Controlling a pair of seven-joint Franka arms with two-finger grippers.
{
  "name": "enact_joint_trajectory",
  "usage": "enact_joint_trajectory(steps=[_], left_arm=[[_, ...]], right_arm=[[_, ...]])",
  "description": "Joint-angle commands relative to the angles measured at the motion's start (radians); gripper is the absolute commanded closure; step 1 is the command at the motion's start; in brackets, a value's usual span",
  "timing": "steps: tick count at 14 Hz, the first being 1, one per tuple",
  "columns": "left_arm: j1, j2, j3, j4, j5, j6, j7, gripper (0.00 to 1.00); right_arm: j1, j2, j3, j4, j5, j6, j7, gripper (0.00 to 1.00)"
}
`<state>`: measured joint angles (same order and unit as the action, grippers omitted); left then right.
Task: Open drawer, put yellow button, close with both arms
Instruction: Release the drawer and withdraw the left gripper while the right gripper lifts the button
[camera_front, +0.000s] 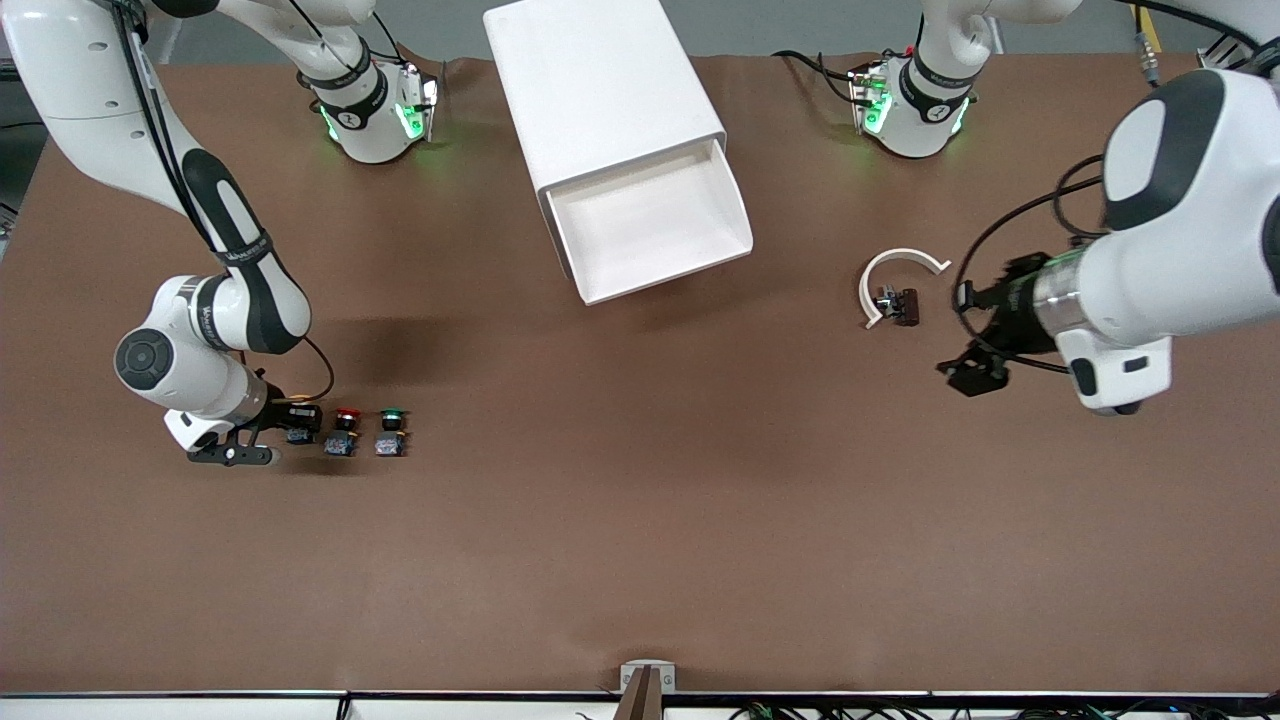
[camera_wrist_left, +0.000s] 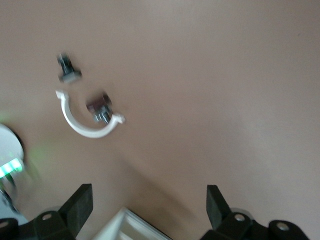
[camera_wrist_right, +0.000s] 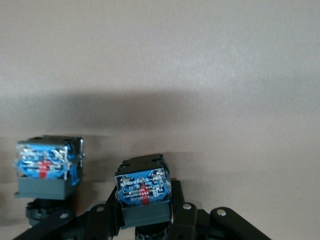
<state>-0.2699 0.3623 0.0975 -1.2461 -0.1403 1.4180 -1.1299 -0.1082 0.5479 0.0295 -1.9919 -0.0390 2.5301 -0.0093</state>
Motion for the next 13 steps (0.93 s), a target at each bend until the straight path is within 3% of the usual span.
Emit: enact_joint_trajectory(steps=[1, 5, 10, 13], left_arm=[[0.030, -0.072, -0.004, -0.036, 0.062, -0.011, 0.244, 0.00], [0.123, -0.155, -0.005, -0.095, 0.065, -0.013, 0.623, 0.00], [0.141, -0.186, -0.004, -0.113, 0.116, -0.005, 0.778, 0.00], [0.138, -0.186, -0.012, -0.119, 0.125, 0.013, 0.791, 0.00]], right_arm=[[-0.001, -0.019, 0.009, 0.034, -0.015, -0.039, 0.006, 0.82], [0.034, -0.088, 0.010, 0.094, -0.006, -0.238, 0.052, 0.82], [0.137, -0.121, 0.010, 0.318, -0.007, -0.722, 0.218, 0.84], [0.208, -0.184, 0.013, 0.404, -0.004, -0.870, 0.342, 0.83]])
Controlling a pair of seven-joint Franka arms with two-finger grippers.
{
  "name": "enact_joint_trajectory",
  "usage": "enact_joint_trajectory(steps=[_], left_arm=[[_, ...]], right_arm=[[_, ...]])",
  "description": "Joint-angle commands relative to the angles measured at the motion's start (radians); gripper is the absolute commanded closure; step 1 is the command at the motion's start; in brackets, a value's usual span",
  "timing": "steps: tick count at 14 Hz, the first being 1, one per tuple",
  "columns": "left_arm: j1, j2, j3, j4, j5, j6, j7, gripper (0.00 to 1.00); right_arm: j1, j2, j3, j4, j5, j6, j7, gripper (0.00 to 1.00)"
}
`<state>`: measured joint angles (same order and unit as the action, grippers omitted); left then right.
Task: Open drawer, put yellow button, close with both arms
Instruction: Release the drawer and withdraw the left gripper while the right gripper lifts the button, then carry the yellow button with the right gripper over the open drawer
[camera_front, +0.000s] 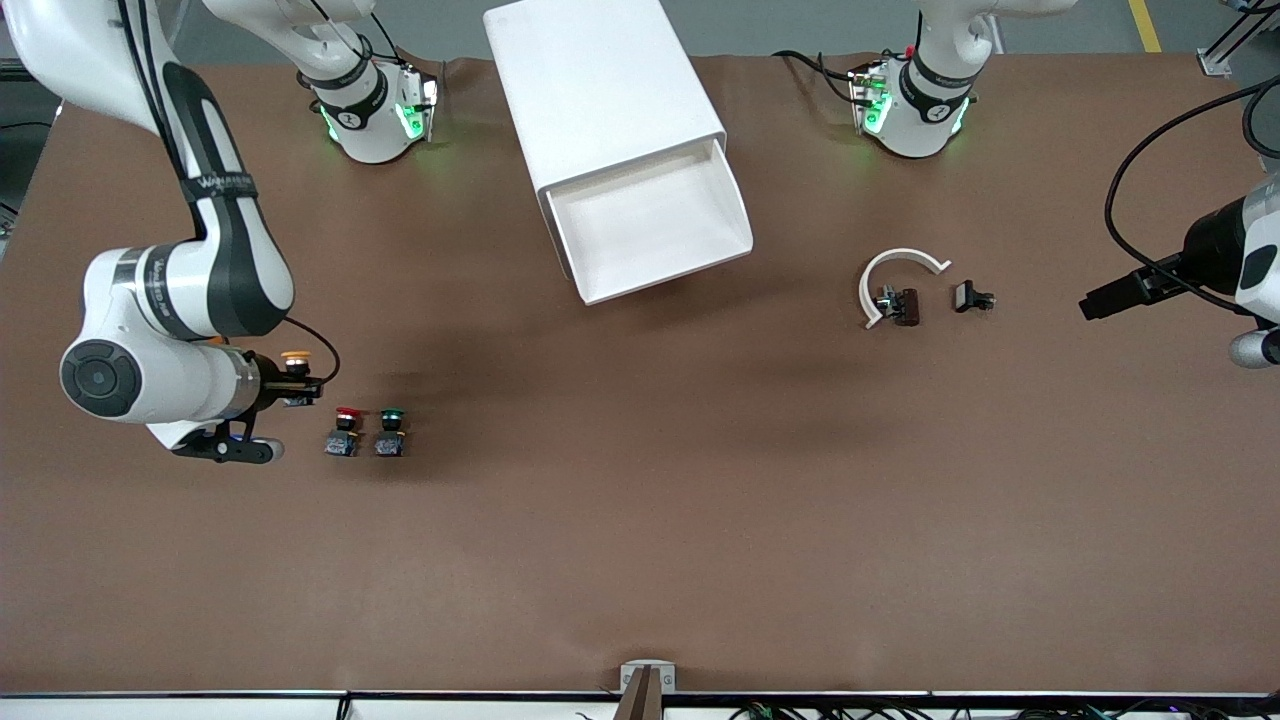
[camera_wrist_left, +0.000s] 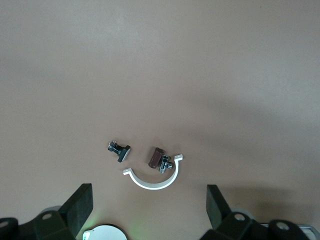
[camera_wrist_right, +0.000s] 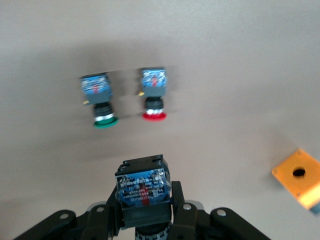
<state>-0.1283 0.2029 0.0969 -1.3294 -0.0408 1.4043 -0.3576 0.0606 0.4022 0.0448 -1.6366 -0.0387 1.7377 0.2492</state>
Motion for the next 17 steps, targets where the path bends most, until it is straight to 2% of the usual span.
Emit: enact_joint_trajectory(steps=[1, 5, 8, 9, 12, 15, 17], left_arm=[[-0.016, -0.016, -0.012, -0.037, 0.024, 0.050, 0.019, 0.00], [-0.047, 0.038, -0.025, -0.036, 0.010, 0.097, 0.005, 0.00], [-0.066, 0.069, -0.039, -0.036, 0.010, 0.131, 0.003, 0.00], [-0.079, 0.079, -0.043, -0.037, 0.012, 0.131, 0.005, 0.00], [-0.080, 0.078, -0.045, -0.048, 0.012, 0.128, 0.005, 0.00], [-0.080, 0.075, -0.045, -0.056, 0.012, 0.128, 0.006, 0.00], [-0.077, 0.072, -0.046, -0.060, 0.010, 0.131, 0.017, 0.00]], right_arm=[[0.074, -0.066, -0.002, 0.061, 0.006, -0.108, 0.151, 0.83], [0.264, -0.129, 0.001, 0.119, 0.016, -0.240, 0.500, 0.83], [0.416, -0.152, 0.004, 0.159, 0.023, -0.276, 0.772, 0.83], [0.459, -0.152, 0.001, 0.173, 0.066, -0.276, 0.867, 0.83], [0.533, -0.140, -0.003, 0.193, 0.216, -0.250, 1.106, 0.83], [0.606, -0.128, -0.003, 0.196, 0.226, -0.095, 1.316, 0.82], [0.620, -0.099, -0.003, 0.196, 0.227, -0.038, 1.444, 0.82]])
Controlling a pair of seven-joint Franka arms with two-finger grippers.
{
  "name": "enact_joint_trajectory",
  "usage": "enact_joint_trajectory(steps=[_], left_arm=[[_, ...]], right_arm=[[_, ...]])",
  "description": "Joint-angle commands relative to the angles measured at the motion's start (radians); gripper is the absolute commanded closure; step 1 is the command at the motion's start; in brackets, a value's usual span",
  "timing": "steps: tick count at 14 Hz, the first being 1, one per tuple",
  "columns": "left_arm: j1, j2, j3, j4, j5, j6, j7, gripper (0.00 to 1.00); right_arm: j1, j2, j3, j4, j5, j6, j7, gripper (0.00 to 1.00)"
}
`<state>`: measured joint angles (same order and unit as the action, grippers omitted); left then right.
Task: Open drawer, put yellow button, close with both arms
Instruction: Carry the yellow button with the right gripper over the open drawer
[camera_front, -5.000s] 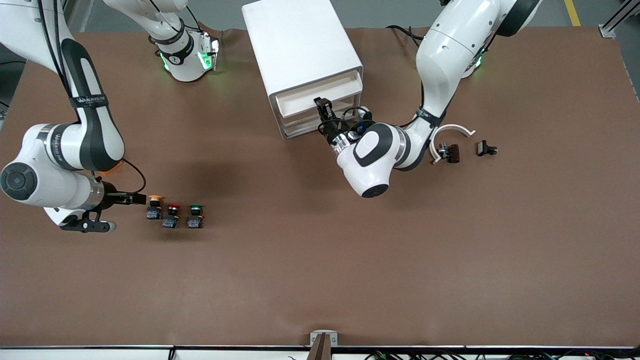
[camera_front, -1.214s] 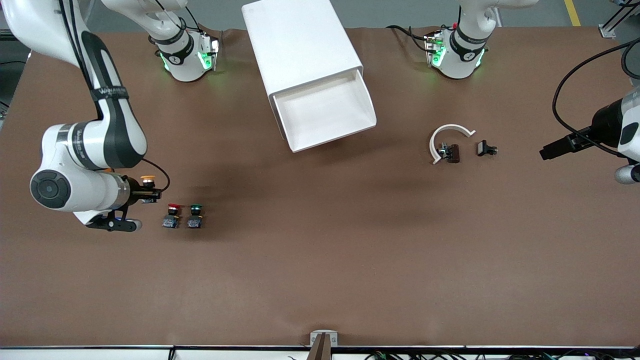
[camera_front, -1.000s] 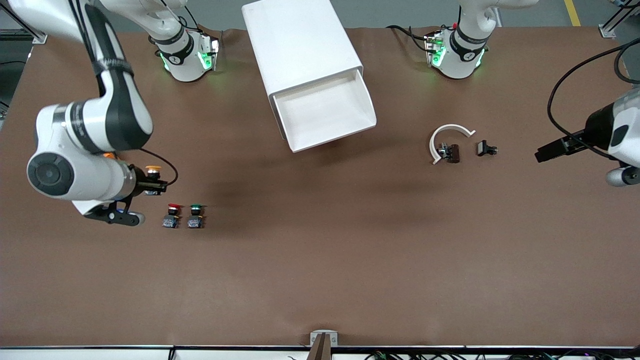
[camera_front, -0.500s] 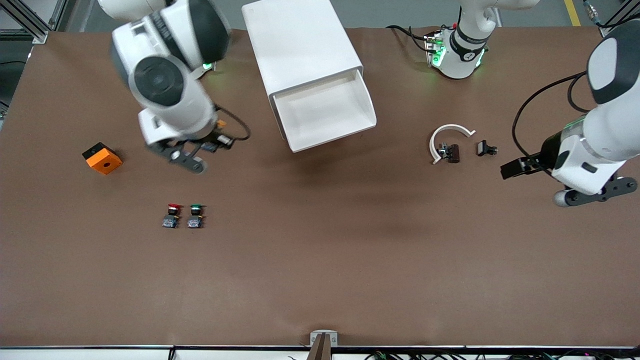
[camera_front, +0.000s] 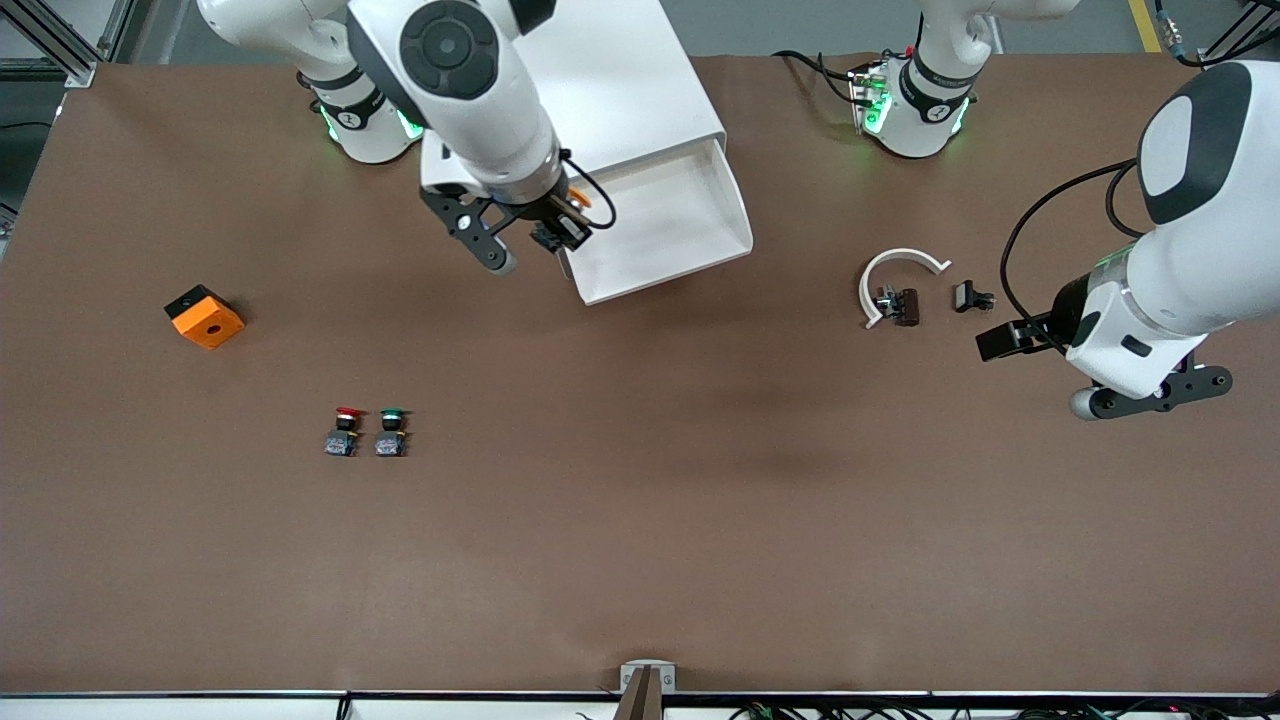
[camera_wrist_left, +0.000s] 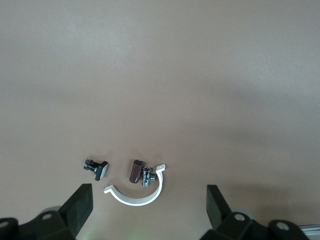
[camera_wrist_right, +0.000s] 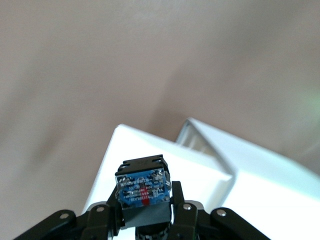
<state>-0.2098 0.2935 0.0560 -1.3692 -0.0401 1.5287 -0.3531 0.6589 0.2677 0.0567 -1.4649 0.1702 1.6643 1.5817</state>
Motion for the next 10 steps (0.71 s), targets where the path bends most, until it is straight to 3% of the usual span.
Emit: enact_joint_trajectory(steps=[1, 7, 10], left_arm=[[0.003, -0.017, -0.005, -0.021, 0.009, 0.007, 0.011, 0.00], [0.009, -0.043, -0.016, -0.068, 0.011, 0.013, -0.004, 0.00], [0.009, -0.065, -0.016, -0.111, 0.011, 0.036, -0.004, 0.00]], right_arm=[[0.027, 0.051, -0.015, 0.025, 0.017, 0.054, 0.159, 0.82], [0.080, 0.133, -0.015, 0.029, 0.008, 0.192, 0.401, 0.77], [0.103, 0.151, -0.015, 0.029, 0.008, 0.193, 0.414, 0.77]])
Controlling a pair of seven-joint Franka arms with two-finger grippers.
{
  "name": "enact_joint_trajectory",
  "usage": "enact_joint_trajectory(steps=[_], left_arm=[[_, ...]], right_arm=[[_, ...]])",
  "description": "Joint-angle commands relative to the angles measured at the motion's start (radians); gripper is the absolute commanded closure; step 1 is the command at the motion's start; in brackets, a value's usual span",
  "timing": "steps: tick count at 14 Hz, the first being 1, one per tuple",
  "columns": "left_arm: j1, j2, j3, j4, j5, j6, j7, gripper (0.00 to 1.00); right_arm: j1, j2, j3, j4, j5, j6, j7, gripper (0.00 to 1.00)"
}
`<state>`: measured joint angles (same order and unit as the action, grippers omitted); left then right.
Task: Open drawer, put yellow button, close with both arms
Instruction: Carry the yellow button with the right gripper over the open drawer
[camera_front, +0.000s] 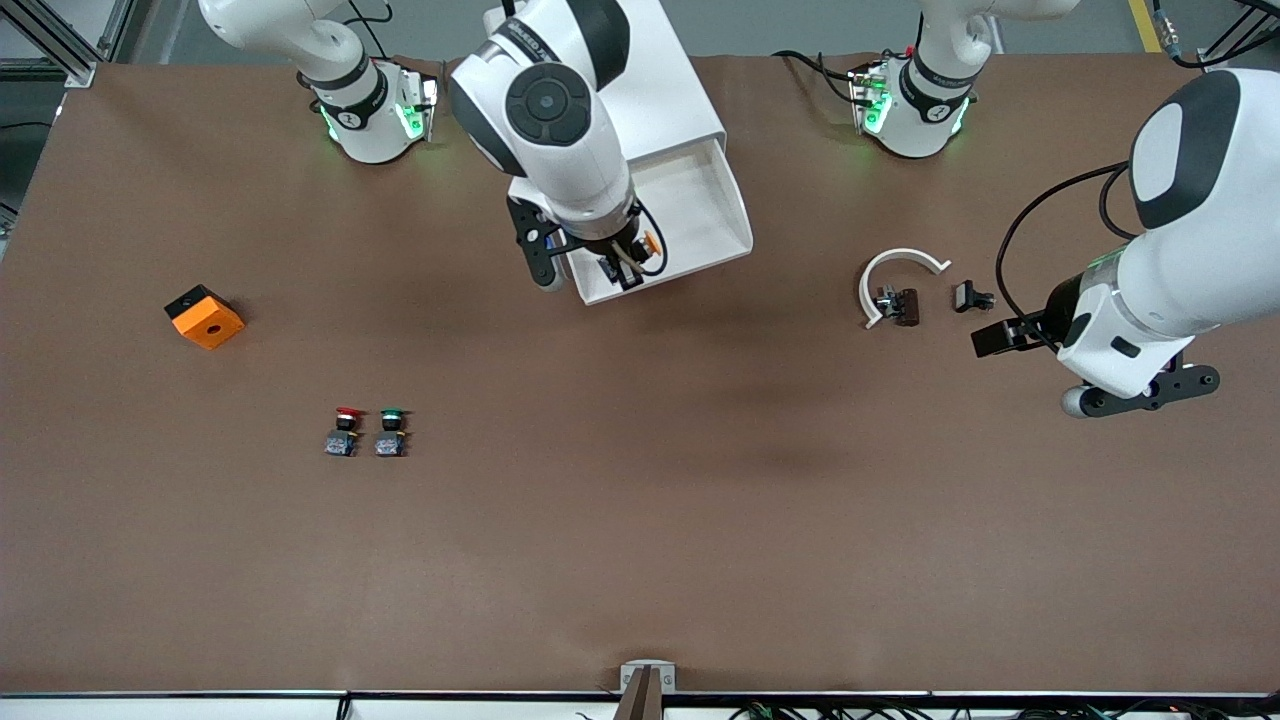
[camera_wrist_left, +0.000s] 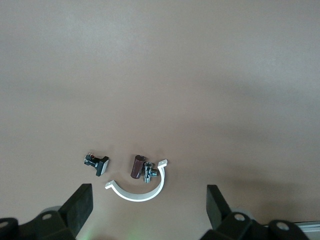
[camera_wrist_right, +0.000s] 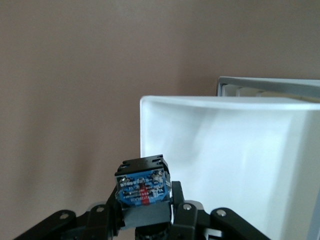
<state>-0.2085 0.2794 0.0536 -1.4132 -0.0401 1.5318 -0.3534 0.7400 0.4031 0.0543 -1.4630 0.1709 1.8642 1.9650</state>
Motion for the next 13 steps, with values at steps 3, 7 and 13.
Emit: enact_joint_trajectory(steps=[3, 7, 13], left_arm=[[0.007, -0.063, -0.015, -0.084, 0.011, 0.045, -0.004, 0.00], [0.004, -0.066, -0.015, -0.095, 0.011, 0.045, -0.004, 0.00], [0.009, -0.074, -0.017, -0.093, 0.011, 0.048, -0.004, 0.00]], right_arm=[[0.071, 0.042, -0.014, 0.027, 0.005, -0.007, 0.060, 0.77], [0.099, 0.075, -0.014, 0.026, 0.007, -0.007, 0.061, 0.73], [0.099, 0.077, -0.014, 0.026, 0.005, -0.011, 0.060, 0.07]])
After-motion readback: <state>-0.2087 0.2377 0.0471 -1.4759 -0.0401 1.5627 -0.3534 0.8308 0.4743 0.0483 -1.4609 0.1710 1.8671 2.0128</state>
